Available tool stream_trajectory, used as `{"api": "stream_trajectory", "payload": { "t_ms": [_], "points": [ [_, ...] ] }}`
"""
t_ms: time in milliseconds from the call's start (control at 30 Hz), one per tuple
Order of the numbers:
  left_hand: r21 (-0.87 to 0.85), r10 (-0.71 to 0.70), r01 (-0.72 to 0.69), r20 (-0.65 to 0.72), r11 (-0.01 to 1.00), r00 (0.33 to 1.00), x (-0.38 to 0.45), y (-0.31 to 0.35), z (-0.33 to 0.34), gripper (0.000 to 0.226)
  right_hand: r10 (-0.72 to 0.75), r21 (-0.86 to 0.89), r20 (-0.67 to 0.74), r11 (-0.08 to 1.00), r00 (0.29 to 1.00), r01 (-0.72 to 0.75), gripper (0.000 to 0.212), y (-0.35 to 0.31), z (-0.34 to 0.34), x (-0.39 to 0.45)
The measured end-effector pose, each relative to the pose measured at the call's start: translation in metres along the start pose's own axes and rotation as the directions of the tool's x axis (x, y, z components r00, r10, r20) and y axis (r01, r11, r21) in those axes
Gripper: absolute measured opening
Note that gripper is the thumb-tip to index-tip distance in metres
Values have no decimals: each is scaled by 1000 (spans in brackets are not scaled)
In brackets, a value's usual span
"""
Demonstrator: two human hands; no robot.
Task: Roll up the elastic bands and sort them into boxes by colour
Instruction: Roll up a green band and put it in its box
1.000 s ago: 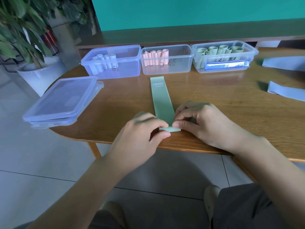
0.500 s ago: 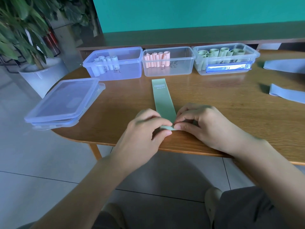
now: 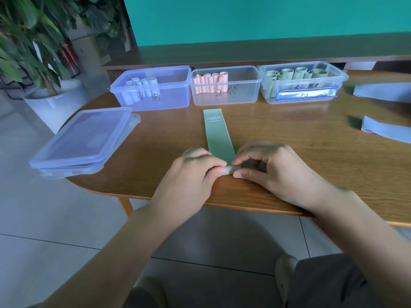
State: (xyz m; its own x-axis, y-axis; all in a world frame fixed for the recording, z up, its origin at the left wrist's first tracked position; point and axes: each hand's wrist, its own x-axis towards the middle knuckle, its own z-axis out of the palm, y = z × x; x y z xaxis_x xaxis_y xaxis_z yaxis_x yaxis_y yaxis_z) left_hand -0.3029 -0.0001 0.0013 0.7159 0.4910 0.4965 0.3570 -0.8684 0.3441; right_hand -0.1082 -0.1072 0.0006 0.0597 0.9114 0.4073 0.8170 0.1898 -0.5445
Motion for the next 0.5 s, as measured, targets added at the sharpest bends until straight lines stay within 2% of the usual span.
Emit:
{"api": "stream_trajectory", "payload": {
  "t_ms": [167,333,500],
  "points": [
    [16,-13,13,-1,1000,1000,1,0,-2,14,-1,-37,-3,999,1000,1,11,3,2,4],
    [2,-48,48,65,999,997,2,-2,-5,24,-38,-96,7,995,999,38,14,3,1,8],
    [-23,-72,73,59,997,996,6,-6,-2,18,-23,-62,-71,998,997,18,9,-1,3,7]
  ]
}}
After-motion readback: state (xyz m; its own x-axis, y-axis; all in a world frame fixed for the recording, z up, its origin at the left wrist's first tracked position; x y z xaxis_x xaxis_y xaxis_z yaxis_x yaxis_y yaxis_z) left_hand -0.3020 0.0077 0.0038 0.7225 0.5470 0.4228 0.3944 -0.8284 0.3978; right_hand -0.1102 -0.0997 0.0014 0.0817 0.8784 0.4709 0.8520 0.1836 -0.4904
